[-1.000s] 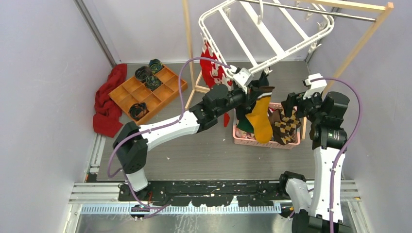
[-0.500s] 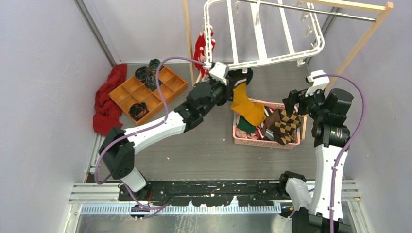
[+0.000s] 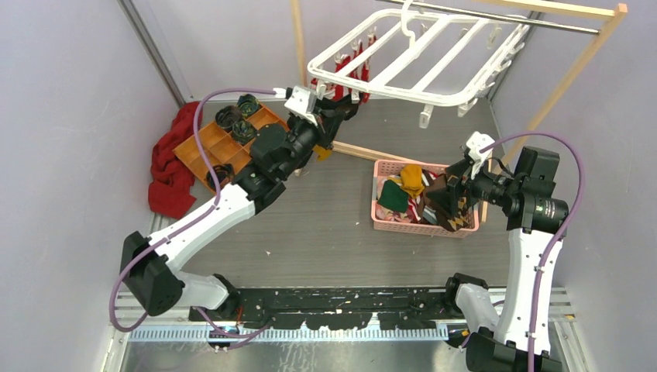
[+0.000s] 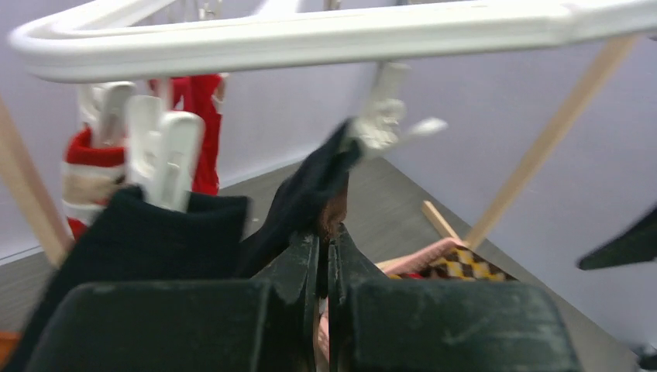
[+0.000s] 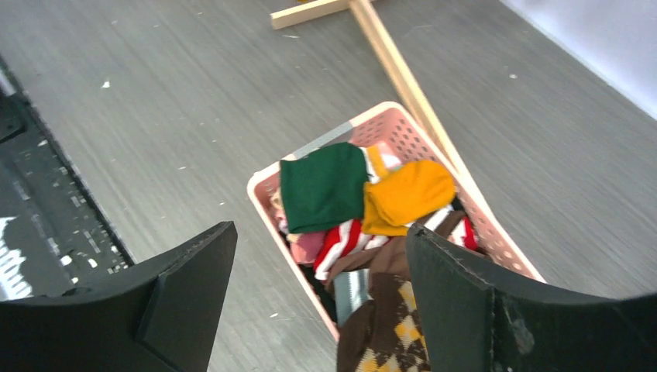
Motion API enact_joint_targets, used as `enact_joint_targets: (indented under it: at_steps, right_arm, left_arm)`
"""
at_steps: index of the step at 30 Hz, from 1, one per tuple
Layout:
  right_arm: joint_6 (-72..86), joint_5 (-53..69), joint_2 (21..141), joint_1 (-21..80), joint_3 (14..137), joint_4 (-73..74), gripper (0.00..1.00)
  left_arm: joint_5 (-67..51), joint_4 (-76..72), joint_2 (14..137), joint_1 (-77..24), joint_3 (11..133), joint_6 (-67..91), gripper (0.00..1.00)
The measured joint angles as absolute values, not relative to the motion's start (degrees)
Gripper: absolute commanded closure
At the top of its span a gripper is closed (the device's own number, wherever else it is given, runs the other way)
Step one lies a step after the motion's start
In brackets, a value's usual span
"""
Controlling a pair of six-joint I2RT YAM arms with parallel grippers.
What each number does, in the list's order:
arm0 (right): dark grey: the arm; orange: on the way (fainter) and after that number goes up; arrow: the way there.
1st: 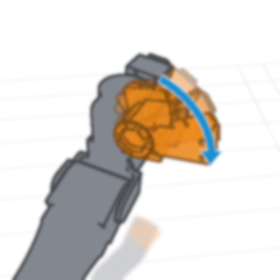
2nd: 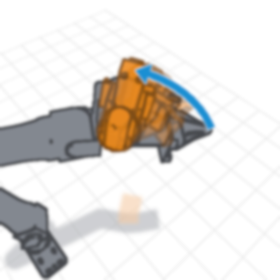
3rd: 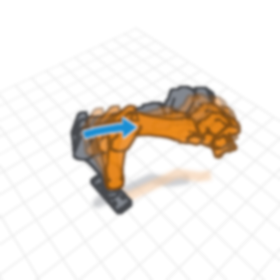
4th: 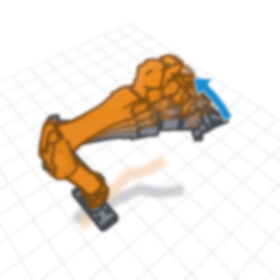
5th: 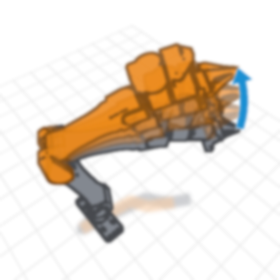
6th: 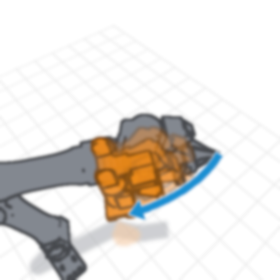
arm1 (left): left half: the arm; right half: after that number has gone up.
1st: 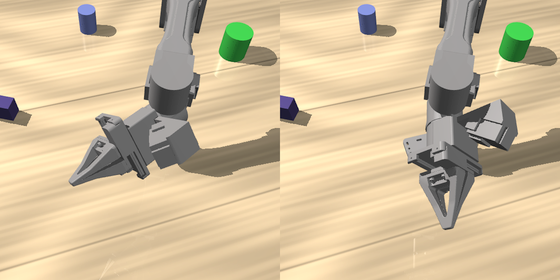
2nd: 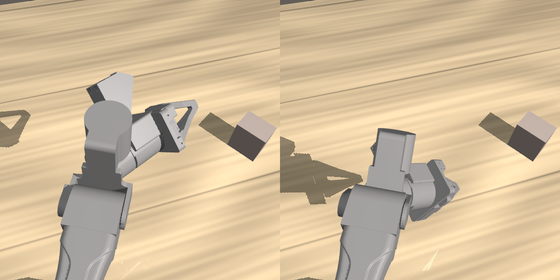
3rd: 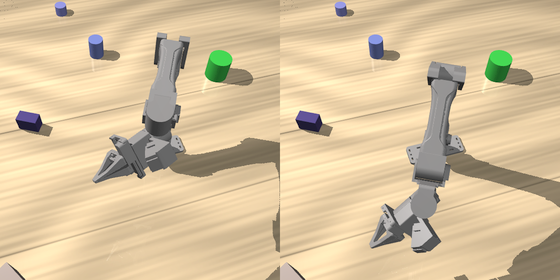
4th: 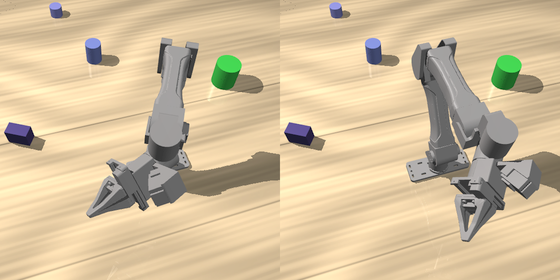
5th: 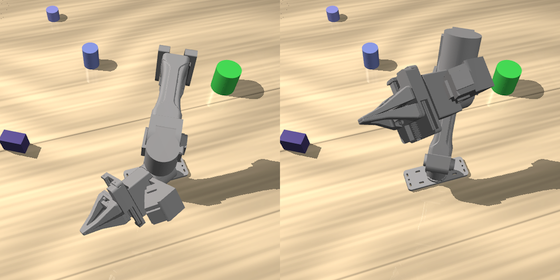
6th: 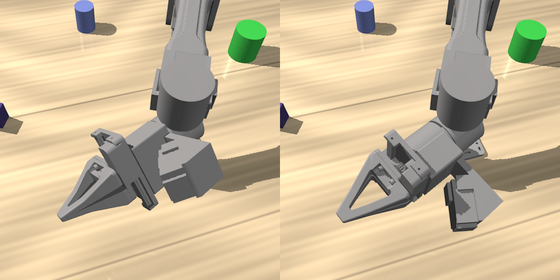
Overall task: Clip the socks to the hanger
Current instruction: Open the clamp at the hanger.
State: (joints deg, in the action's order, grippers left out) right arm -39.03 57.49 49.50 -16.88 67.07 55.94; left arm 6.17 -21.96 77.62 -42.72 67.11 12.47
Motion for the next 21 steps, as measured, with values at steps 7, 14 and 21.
enact_joint_targets:
  at_steps: [7,14,21]
  right_arm:
    - [-43.0,61.63,49.5,-16.88,67.07,61.17,0.16]
    - [-33.8,62.15,49.47,-15.62,67.07,52.58,0.17]
    - [-21.54,61.84,48.1,-13.43,66.94,39.88,0.17]
  left_arm:
    - [-5.08,-18.55,72.71,-42.81,64.88,15.29,1.0]
    - [-12.51,-19.97,77.01,-42.78,66.63,16.29,1.0]
    - [-15.31,-25.26,91.0,-42.35,73.08,16.58,1.0]
